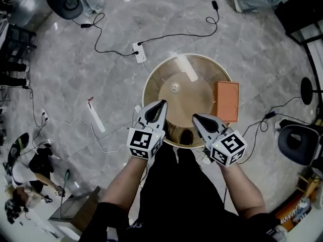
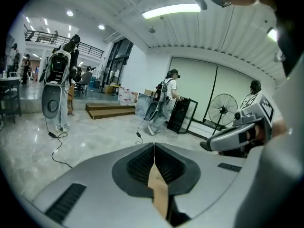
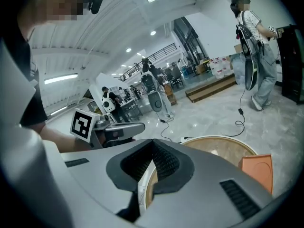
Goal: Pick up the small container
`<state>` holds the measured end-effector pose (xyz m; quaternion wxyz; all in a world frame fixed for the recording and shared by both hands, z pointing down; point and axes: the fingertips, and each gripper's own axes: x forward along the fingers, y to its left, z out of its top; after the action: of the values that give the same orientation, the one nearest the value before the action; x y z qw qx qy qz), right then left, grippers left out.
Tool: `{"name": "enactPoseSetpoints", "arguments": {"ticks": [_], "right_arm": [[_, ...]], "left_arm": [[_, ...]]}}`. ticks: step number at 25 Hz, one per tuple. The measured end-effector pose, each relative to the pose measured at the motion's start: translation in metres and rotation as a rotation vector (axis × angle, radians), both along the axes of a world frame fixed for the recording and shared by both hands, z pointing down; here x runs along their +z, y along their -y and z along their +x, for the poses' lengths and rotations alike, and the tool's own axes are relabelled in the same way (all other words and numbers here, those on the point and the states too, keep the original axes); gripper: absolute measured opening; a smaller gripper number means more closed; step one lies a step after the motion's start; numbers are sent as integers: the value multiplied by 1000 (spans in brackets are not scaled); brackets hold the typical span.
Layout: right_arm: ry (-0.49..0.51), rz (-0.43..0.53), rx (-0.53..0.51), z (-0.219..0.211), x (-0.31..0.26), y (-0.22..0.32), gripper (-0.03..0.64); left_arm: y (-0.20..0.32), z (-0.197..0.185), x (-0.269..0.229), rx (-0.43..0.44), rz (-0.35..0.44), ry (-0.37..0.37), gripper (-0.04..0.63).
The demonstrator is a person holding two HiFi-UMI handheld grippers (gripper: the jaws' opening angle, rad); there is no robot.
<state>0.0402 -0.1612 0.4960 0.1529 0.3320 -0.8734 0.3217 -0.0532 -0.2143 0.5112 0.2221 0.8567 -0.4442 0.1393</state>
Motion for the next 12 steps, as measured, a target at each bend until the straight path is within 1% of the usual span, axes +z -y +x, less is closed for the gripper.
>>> {"name": "enactPoseSetpoints", "arguments": {"ticks": [2, 4, 9, 11, 12], "right_arm": [[-1, -19, 13, -2, 22, 5, 14], [8, -35, 12, -5, 42, 6, 14], [7, -71, 10, -2, 93, 7, 14], [6, -83, 10, -1, 112, 7, 14], [5, -88, 9, -1, 121, 7, 14]], "left_arm": [[6, 4, 27, 7, -19, -14, 18], [8, 12, 53, 34, -44, -17, 18], [13, 26, 109, 100, -62, 19, 21], [16, 27, 129, 114, -59, 22, 45], [18, 27, 139, 120, -58, 23, 75]]}}
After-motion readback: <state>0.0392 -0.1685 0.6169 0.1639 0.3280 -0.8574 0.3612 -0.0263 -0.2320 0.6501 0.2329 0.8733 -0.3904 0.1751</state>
